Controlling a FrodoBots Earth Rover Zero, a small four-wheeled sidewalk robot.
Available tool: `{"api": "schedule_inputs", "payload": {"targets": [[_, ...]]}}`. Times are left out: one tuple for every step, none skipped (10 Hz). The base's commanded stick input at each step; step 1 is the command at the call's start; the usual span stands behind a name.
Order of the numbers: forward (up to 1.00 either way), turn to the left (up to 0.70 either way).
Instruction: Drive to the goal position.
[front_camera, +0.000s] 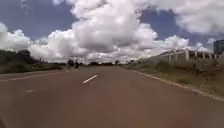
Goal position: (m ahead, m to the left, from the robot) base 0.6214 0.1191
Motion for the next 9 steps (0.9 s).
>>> {"api": "schedule_inputs", "payload": {"targets": [[1.00, -0.18], [1.00, -0.32], [1.00, -0.18], [1.00, -0.05], [1.00, 0.00], [1.00, 0.00], [1.00, 0.00], [1.00, 0.00], [1.00, 0.00]]}}
